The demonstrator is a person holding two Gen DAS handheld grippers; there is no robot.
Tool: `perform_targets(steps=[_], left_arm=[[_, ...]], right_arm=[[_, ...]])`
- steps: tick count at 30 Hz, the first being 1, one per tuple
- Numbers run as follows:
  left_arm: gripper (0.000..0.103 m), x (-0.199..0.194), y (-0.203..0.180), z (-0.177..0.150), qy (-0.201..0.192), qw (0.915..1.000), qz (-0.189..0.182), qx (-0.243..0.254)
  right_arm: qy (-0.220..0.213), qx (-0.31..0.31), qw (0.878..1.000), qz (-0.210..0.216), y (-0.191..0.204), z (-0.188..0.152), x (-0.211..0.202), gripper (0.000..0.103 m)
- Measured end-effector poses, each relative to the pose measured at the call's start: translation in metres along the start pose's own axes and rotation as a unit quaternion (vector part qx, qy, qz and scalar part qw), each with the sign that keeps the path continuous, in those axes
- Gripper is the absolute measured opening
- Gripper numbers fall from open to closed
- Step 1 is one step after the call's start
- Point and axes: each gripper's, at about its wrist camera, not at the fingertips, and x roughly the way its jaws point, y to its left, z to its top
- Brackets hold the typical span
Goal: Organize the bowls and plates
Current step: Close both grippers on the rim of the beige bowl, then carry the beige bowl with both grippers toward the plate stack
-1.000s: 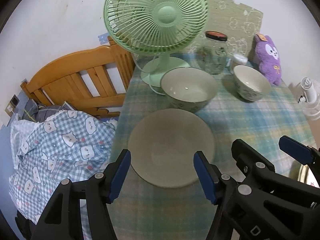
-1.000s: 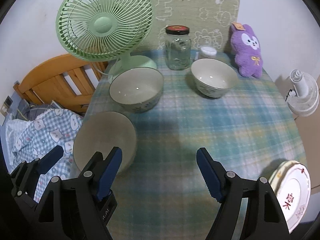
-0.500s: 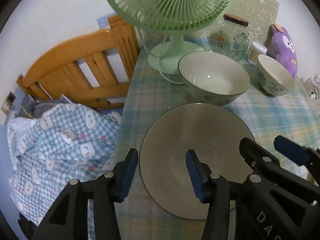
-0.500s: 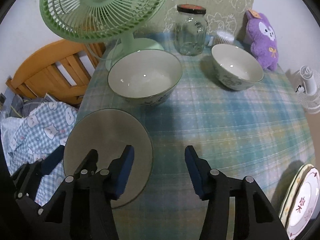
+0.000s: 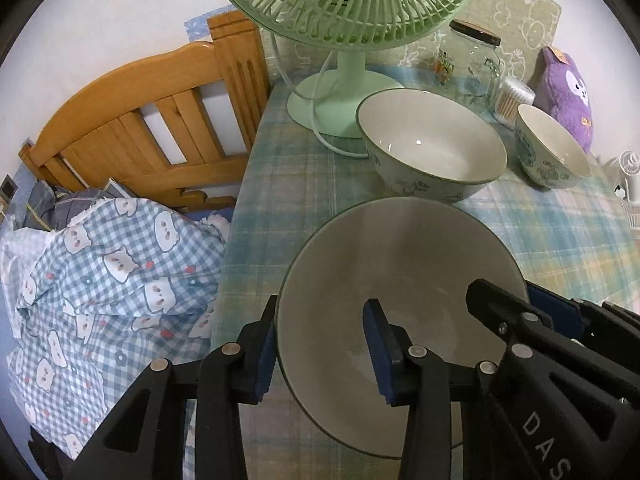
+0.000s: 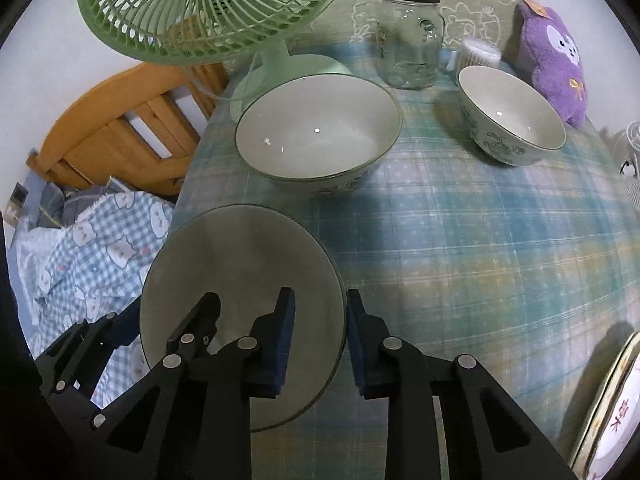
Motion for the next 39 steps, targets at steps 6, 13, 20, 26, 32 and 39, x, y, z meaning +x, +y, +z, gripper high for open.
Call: perform_targets(steps=[6,13,20,26,32,39], left_arm=[[0.035,-0.005,-0.005,-0.003,0.008,0.9999,-0.007,-0.007],[0.025,-0.017,-0.027,-0.016,0.007,0.9998,-0.011,0.014],[0.022,-0.034,-0.056,-0.033,0.010,0.9994,-0.021,0.025],[0.022,-0.050,-0.087,-0.050,0.012,0.9989,-0.029,0.035],[0.022,-0.066,-0.121,-0.070,0.017,0.9984,-0.035,0.041],[0.022,-0.080,-0.156,-0.093,0.029,0.9983,-0.039,0.032]], right_arm=[[0.001,0.011,1.000,-0.010,-0.006,-0.006,-0.009,0.028],[-0.002,0.020,0.999,-0.036,-0.027,-0.023,-0.026,0.029],[-0.003,0.036,0.998,-0.050,-0.057,-0.046,-0.047,0.029],[-0.005,0.049,0.997,-0.058,-0.089,-0.068,-0.067,0.029],[-0.003,0.057,0.996,-0.064,-0.124,-0.090,-0.085,0.029],[0.004,0.054,0.996,-0.068,-0.158,-0.114,-0.100,0.029]])
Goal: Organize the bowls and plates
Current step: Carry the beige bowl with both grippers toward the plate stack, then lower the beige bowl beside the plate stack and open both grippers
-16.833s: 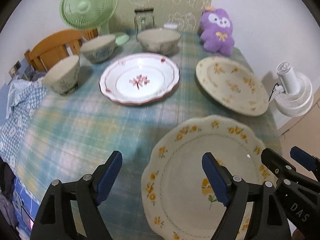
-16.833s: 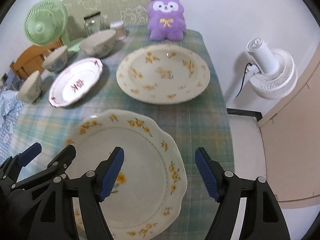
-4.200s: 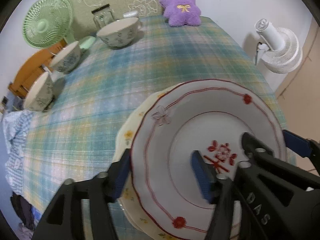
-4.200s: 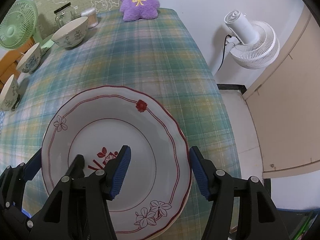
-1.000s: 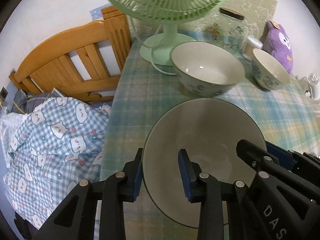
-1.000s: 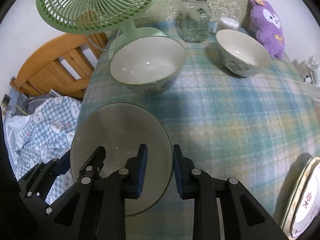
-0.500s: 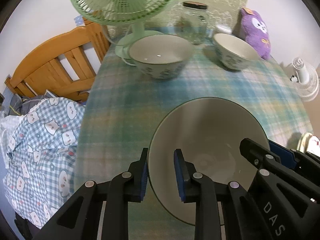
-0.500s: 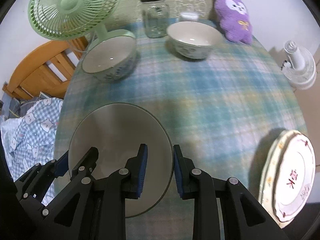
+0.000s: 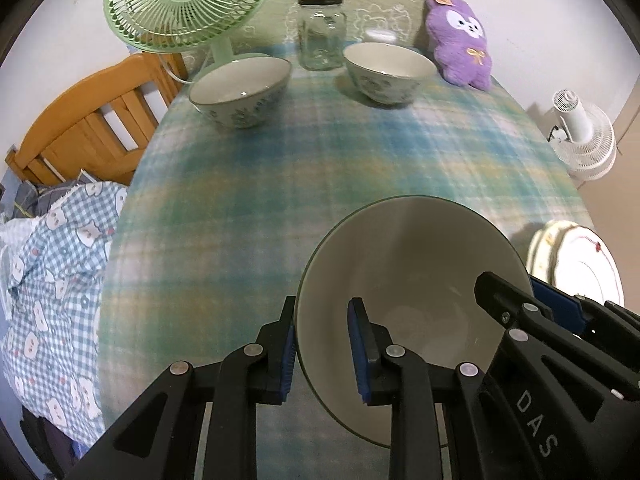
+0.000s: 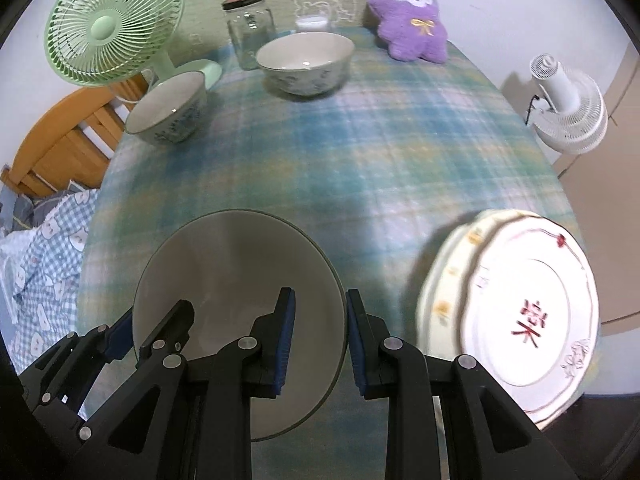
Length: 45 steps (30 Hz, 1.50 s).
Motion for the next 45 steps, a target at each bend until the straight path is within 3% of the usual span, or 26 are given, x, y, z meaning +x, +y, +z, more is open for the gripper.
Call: perform_targets(steps=[9,18,21,23,25,26,28,31,45], left_arm=[[0.021,-0.005,-0.033,-0.023,0.014,0.9998,0.007,-0.010],[0.020,-0.005,-0.040,-0.036,0.018,0.9988,0.028,-0.036],[0.031,-0.003,-0.039,-0.037,0.033,0.9981,0.025,-0.046],[0.038,-0.004,-0.041,-0.037,0.035,0.9979,0.030,-0.046],[0.043,-0.007,-0.042,-0.038,0.030,0.9981,0.030,-0.045],[0.052,-0.009,-0.042,-0.037,0.026,0.9981,0.030,-0.047],[0.062,-0.017,-0.043,-0.035,0.010,0.9980,0.039,-0.048],[0.066,-0.024,-0.042,-0.032,0.003,0.9977,0.039,-0.055],[0.070,-0.075,-0.033,-0.003,-0.067,0.9931,0.052,-0.082]], right_arm=[[0.017,-0.016,1.000,0.004,-0.033,-0.017,0.001,0.029],[0.025,-0.047,0.998,0.019,-0.039,-0.022,0.011,0.029],[0.023,-0.060,0.998,0.029,-0.039,-0.022,0.011,0.030],[0.026,-0.068,0.997,0.040,-0.039,-0.021,0.011,0.043],[0.017,-0.068,0.997,0.033,-0.040,-0.020,0.008,0.076],[0.008,-0.068,0.997,0.033,-0.042,-0.020,0.004,0.081],[-0.004,-0.072,0.997,0.042,-0.043,-0.018,-0.005,0.082],[-0.012,-0.075,0.996,0.043,-0.045,-0.014,-0.014,0.082],[-0.082,-0.100,0.989,0.068,-0.031,0.020,-0.075,0.082]])
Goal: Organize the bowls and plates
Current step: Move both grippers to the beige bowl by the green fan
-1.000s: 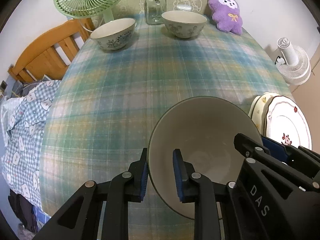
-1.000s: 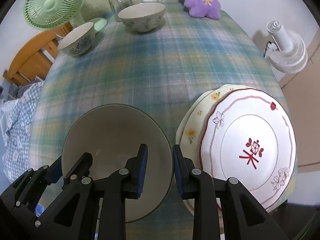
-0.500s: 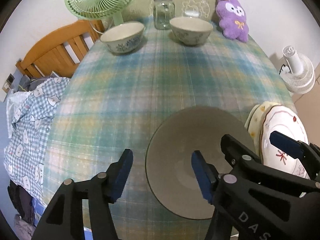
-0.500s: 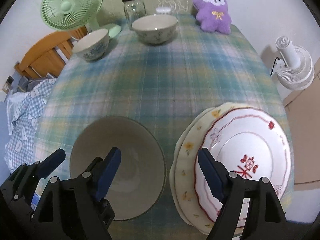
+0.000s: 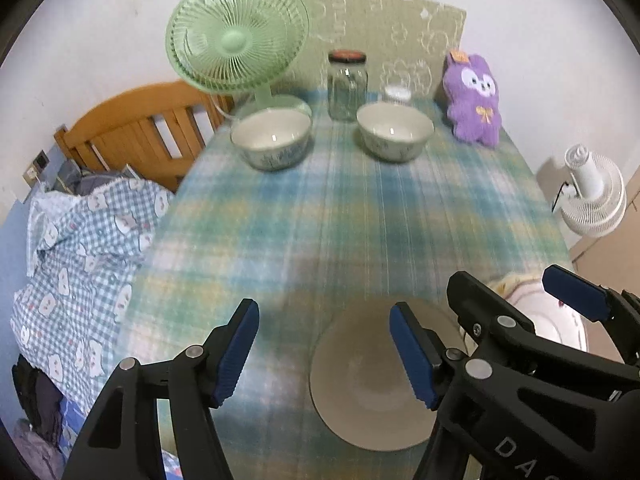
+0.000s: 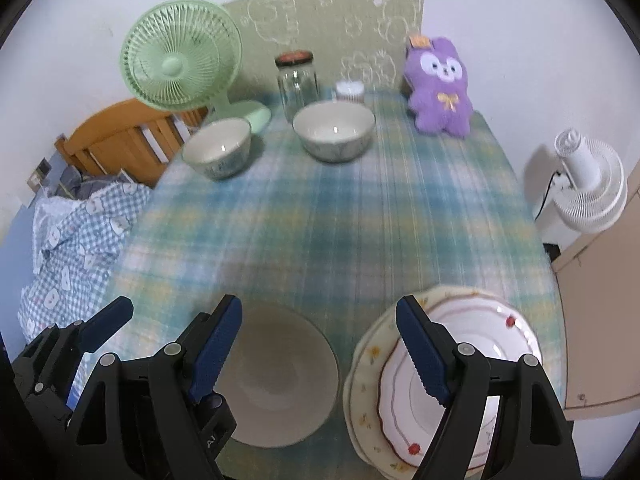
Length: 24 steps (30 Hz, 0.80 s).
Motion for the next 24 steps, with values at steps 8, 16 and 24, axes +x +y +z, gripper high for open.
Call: perform_targets(steps=[8,16,24], left_arm=[[0.070,0.001,0.020,0.035,-0.025,0.9995,0.017,0.010],[0.070,0.021,0.050,0.070,-0.036,0.9992,0.004,0.017],[0.070,0.055,0.080,0.102,-0.032,0.9992,-0.013,0.022]], right_arm=[[-0.022,0.009,1.000,-0.006,0.022,0.037,-0.003,0.082],[-0.038,0.020,0.999,-0.021,0.048,0.077,0.019,0.082],[-0.030,0.018,0.999,-0.026,0.077,0.114,0.057,0.082]])
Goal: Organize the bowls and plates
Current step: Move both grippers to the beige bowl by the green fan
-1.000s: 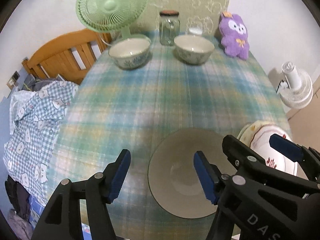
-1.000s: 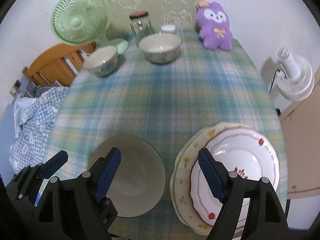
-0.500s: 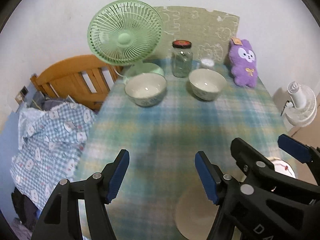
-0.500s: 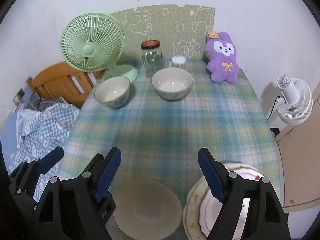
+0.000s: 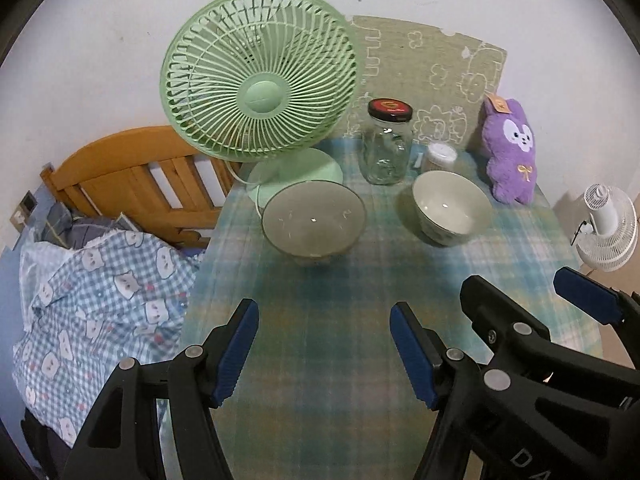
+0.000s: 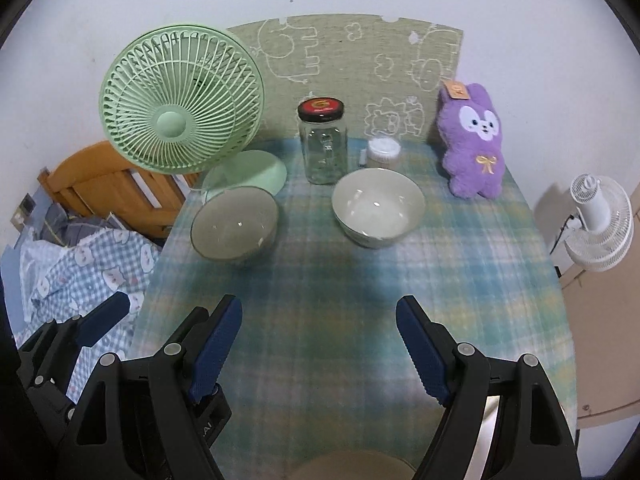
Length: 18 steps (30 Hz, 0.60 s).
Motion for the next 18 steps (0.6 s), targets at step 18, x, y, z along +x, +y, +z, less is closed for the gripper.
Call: perform_targets(steps=[18], left_arm=[[0.065,0.101,0.049,0.050,-0.003,0.9999,-0.005,0.012]], right_arm=[[0.001,0.015,1.000,-0.004,0.050,0.059,0.112,0.070]])
